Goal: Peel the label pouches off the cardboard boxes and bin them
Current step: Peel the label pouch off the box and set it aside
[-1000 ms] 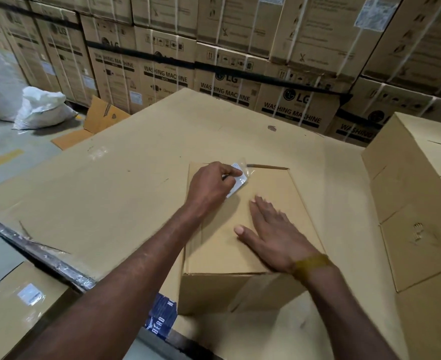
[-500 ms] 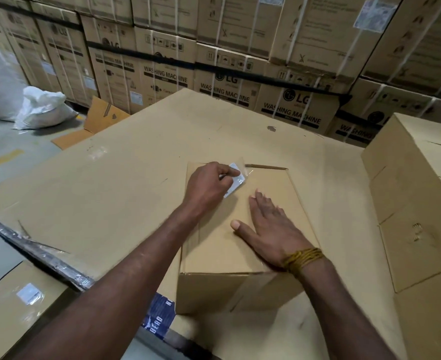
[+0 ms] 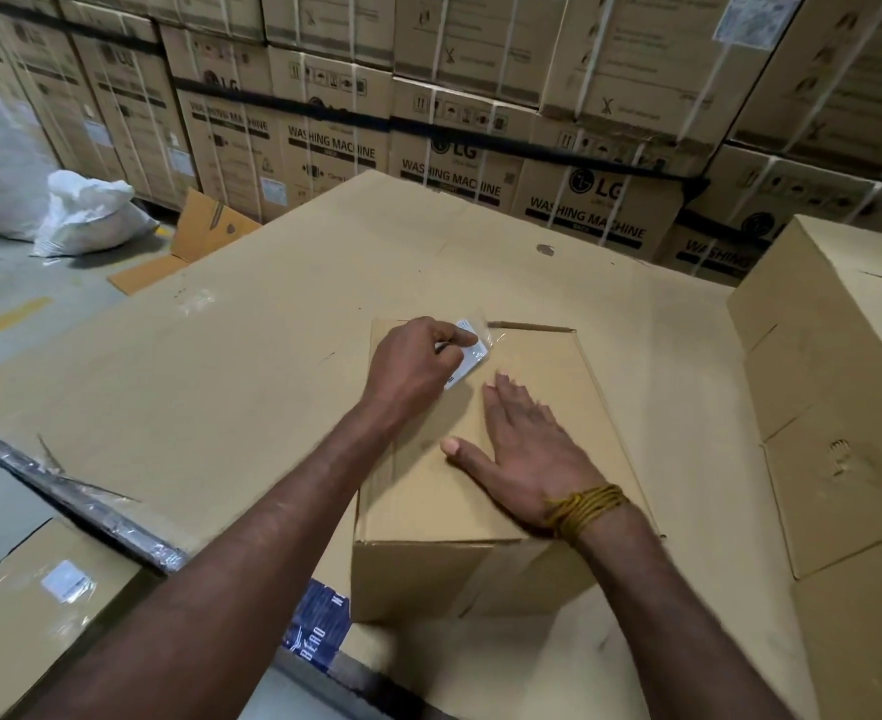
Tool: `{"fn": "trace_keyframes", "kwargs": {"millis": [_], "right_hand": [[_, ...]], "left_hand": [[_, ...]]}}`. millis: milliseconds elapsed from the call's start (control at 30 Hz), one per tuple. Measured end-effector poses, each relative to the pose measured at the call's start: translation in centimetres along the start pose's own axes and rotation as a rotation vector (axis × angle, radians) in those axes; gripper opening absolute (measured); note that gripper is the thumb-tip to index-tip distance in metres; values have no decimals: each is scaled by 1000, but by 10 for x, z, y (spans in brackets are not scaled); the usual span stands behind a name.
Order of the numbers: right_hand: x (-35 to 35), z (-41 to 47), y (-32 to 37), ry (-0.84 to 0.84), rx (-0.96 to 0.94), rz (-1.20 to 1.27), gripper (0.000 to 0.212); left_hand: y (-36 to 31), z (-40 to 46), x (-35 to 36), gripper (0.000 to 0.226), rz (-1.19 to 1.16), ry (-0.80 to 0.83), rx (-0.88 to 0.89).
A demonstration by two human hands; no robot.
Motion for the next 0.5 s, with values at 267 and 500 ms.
{"fn": "trace_keyframes", "kwargs": {"millis": [267,500], "right_hand": [[5,-46,-18,89,-135,-31,84],[2,-5,14,-9,-39,4,89]], "left_hand": [[0,-2,-2,36,-45,-15,2],[-1,-2,-3,36,-28,-13,-6]]}}
Point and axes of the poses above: each hand's wrist, its own z-axis towards the middle knuckle, its own x-axis out of the palm, y = z × x, the point moved 3 cm from there along z, towards the middle knuckle, and after that the axes turned 13 degrees about x, right-handed, at the moved point
